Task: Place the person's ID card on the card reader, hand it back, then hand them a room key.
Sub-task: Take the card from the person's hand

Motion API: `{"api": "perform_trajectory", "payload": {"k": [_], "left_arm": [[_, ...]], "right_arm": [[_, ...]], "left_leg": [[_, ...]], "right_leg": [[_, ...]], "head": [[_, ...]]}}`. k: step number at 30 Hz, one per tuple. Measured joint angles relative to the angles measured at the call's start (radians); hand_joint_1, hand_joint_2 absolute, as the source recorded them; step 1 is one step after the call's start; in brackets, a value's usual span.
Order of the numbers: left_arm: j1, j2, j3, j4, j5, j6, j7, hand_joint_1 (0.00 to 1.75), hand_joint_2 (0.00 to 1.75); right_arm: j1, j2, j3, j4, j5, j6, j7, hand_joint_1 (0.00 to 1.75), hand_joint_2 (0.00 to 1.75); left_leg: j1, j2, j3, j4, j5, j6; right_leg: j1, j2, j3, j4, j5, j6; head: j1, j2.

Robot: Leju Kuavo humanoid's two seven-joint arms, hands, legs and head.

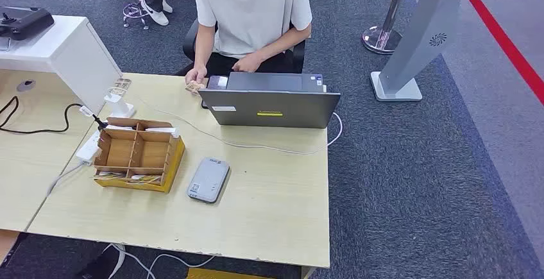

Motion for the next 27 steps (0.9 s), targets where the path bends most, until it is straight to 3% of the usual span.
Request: {"api": "perform_trajectory", "payload": {"k": [6,12,27], "left_arm": [[-0.009,-0.004,-0.053,-0.159,0.002,0.001,-0.01,0.0,1.75],[-0.049,0.025,-0.161,-0.278,-0.099,0.095,-0.013,0.0,1.75],[-0.201,0.142,-0.45,-0.305,-0.527,0.289,0.068,0.0,1.75]], "right_arm": [[-0.008,0.0,-0.006,0.006,0.022,0.001,0.006,0.0,0.0],[-0.023,0.0,-0.008,0.01,0.05,-0.001,0.022,0.0,0.0],[-0.046,0.009,-0.002,0.027,0.1,-0.022,0.067,0.0,0.0]], "left_leg": [[0.0,0.0,0.001,0.0,0.001,0.0],[0.0,0.0,0.001,0.0,0.002,-0.001],[0.0,0.001,0.001,0.0,0.005,-0.002]], "right_leg": [[0.0,0.0,0.0,0.0,0.0,0.0],[0.0,0.0,0.0,0.0,0.002,-0.001],[0.0,0.001,-0.001,0.0,0.005,-0.001]], "head": [[0.0,0.0],[0.0,0.0],[0.0,0.0]]}}
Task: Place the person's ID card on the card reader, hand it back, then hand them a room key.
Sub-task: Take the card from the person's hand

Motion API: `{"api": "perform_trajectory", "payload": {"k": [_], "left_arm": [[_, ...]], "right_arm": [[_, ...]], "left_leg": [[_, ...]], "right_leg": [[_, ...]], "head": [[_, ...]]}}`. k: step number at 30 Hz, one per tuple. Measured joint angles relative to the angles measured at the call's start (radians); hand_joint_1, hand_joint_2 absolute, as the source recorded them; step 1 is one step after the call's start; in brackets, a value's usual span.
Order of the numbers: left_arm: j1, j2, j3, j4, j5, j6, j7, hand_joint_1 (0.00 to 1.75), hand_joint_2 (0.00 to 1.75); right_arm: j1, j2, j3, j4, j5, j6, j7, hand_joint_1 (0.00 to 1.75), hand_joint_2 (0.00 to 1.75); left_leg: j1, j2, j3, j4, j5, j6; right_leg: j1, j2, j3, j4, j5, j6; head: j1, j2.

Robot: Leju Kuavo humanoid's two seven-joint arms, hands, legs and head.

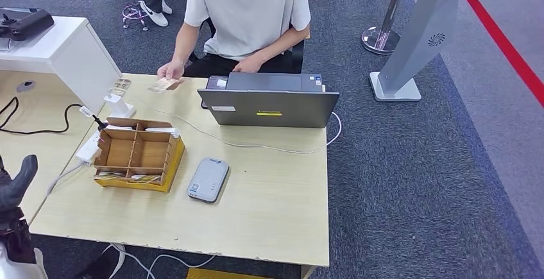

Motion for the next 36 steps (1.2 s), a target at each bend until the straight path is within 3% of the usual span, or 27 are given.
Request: {"api": "perform_trajectory", "payload": {"k": [16,26,30,36], "left_arm": [[-0.162,0.132,-0.306,0.017,-0.452,0.187,0.113,0.0,1.75],[-0.275,0.228,-0.483,0.107,-0.72,0.305,0.212,0.04,1.75],[-0.312,0.269,-0.547,0.149,-0.823,0.359,0.255,1.75,1.75],[-0.362,0.331,-0.634,0.213,-0.977,0.434,0.322,1.75,1.75]], "right_arm": [[-0.02,0.025,0.01,0.012,0.047,-0.017,0.049,0.0,0.0],[-0.019,0.05,0.015,0.014,0.07,-0.013,0.066,0.0,0.0],[-0.019,0.063,0.019,0.014,0.081,-0.011,0.069,0.0,0.0],[-0.015,0.081,0.024,0.015,0.097,-0.01,0.079,0.0,0.0]], "left_leg": [[0.0,0.0,0.0,0.0,0.001,0.0],[0.0,0.001,-0.001,0.0,0.001,0.0],[0.0,0.001,-0.001,0.0,0.001,0.0],[0.001,0.001,-0.001,0.0,0.002,0.0]], "right_leg": [[0.0,0.001,-0.001,0.0,0.001,0.0],[0.0,0.002,-0.001,0.001,0.001,0.0],[0.0,0.002,-0.001,0.001,0.001,0.0],[0.001,0.002,-0.002,0.001,0.001,0.0]], "head": [[0.0,0.0],[0.0,0.0],[0.0,0.0],[0.0,0.0]]}}
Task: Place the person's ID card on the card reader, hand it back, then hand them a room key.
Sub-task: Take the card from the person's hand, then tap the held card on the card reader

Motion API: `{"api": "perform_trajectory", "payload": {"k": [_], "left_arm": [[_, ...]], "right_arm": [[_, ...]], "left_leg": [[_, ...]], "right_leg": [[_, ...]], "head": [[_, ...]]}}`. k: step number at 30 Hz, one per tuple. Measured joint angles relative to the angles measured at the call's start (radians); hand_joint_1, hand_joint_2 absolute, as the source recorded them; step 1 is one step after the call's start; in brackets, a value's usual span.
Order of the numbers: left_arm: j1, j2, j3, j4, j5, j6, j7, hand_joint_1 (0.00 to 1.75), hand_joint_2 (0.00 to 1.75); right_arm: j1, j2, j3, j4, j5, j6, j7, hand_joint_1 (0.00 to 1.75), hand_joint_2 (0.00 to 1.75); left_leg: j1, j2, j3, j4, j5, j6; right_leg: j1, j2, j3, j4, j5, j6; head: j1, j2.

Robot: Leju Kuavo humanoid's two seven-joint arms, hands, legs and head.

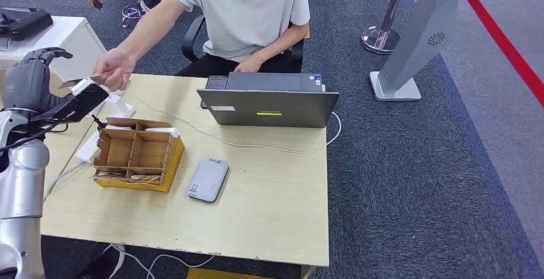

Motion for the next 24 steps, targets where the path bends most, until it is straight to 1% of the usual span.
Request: {"api": "perform_trajectory", "payload": {"k": [9,13,17,24], "left_arm": [[-0.072,0.082,-0.122,0.091,-0.206,0.093,0.1,1.75,1.75],[-0.088,0.115,-0.173,0.127,-0.31,0.149,0.164,1.75,1.75],[-0.095,0.136,-0.194,0.152,-0.357,0.182,0.201,1.75,1.75],[-0.096,0.153,-0.205,0.178,-0.363,0.183,0.206,1.75,1.75]], "right_arm": [[0.008,0.025,0.009,0.002,0.025,0.001,0.008,0.0,0.0],[0.016,0.036,0.014,0.004,0.042,-0.003,0.017,0.0,0.0],[0.022,0.041,0.021,0.005,0.056,-0.008,0.023,0.0,0.0],[0.025,0.045,0.028,0.005,0.057,-0.009,0.023,0.0,0.0]], "left_leg": [[0.0,0.001,-0.001,0.0,0.0,0.0],[0.0,0.002,-0.001,0.0,0.0,0.0],[0.0,0.001,-0.001,0.0,0.0,0.0],[0.0,0.001,-0.002,0.0,0.0,-0.001]], "right_leg": [[0.0,0.001,-0.001,0.0,0.0,0.0],[0.0,0.001,-0.001,0.0,0.0,-0.001],[0.0,0.001,-0.001,0.0,0.0,-0.001],[0.0,0.001,-0.002,0.0,0.0,0.0]], "head": [[0.0,0.0],[0.0,0.0],[0.0,0.0],[0.0,0.0]]}}
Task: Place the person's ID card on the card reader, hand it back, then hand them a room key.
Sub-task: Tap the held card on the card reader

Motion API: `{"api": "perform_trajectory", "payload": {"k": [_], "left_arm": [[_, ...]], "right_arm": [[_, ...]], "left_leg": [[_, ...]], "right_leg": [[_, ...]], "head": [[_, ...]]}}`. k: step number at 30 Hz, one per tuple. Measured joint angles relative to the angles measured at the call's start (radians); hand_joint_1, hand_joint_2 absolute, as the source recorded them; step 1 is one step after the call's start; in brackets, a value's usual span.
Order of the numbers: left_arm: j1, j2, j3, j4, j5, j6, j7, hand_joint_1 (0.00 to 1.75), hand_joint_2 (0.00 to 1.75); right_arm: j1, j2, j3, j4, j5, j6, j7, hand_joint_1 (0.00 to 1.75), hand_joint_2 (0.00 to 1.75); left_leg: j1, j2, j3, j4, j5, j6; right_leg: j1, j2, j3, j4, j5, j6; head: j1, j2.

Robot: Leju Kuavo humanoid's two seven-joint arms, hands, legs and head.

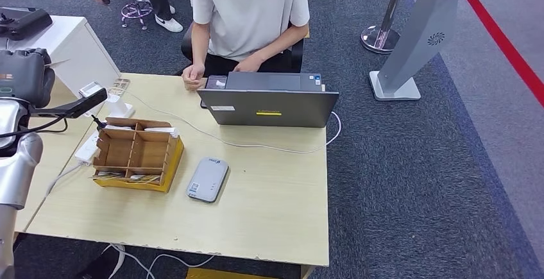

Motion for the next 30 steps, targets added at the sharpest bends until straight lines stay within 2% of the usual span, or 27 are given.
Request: {"api": "perform_trajectory", "payload": {"k": [7,11,15,20,23,27,30], "left_arm": [[0.003,0.001,-0.003,0.009,0.037,0.005,-0.026,1.75,1.75],[0.036,-0.02,-0.007,-0.034,0.063,0.019,-0.063,1.75,1.75],[0.132,-0.077,-0.041,-0.175,0.057,0.015,-0.085,1.75,1.75],[0.279,-0.158,-0.144,-0.385,0.03,0.006,-0.075,1.75,1.75],[0.332,-0.196,-0.211,-0.459,0.006,-0.023,-0.062,1.75,1.75],[0.362,-0.232,-0.28,-0.495,0.007,-0.083,-0.049,1.75,1.75],[0.372,-0.251,-0.316,-0.495,0.06,-0.208,-0.039,1.75,1.75]], "right_arm": [[0.0,0.0,0.002,0.0,0.001,-0.002,0.001,0.0,0.0],[0.001,0.002,0.003,0.0,0.003,-0.012,0.001,0.0,0.0],[0.003,0.004,0.003,0.0,-0.001,-0.019,0.001,0.0,0.0],[0.009,0.011,0.001,0.0,-0.01,-0.031,0.002,0.0,0.0],[0.01,0.014,-0.001,0.0,-0.01,-0.037,0.003,0.0,0.0],[0.011,0.014,-0.002,0.0,-0.01,-0.042,0.004,0.0,0.0],[0.011,0.016,-0.003,0.0,-0.009,-0.056,0.018,0.0,0.0]], "left_leg": [[0.0,0.0,0.0,0.0,0.0,0.0],[0.0,0.0,0.0,0.0,0.0,0.0],[-0.001,0.0,0.0,0.0,0.0,0.0],[-0.002,0.0,0.0,0.0,-0.001,0.001],[-0.002,0.0,0.0,0.0,-0.001,0.001],[-0.001,0.0,0.0,0.0,-0.001,0.001],[-0.001,0.0,0.0,0.0,0.0,0.001]], "right_leg": [[0.0,0.0,0.0,0.0,0.0,0.0],[0.0,0.0,0.0,0.0,0.0,0.0],[-0.001,0.0,0.0,-0.001,0.0,0.0],[-0.001,0.0,0.0,-0.002,0.0,0.001],[-0.001,0.0,0.0,-0.002,0.0,0.001],[-0.001,0.0,0.0,-0.001,0.001,0.001],[0.0,0.0,0.0,-0.001,0.001,0.001]], "head": [[0.0,0.0],[0.0,0.0],[0.0,0.0],[0.001,0.0],[0.001,0.0],[0.001,0.0],[0.001,0.0]]}}
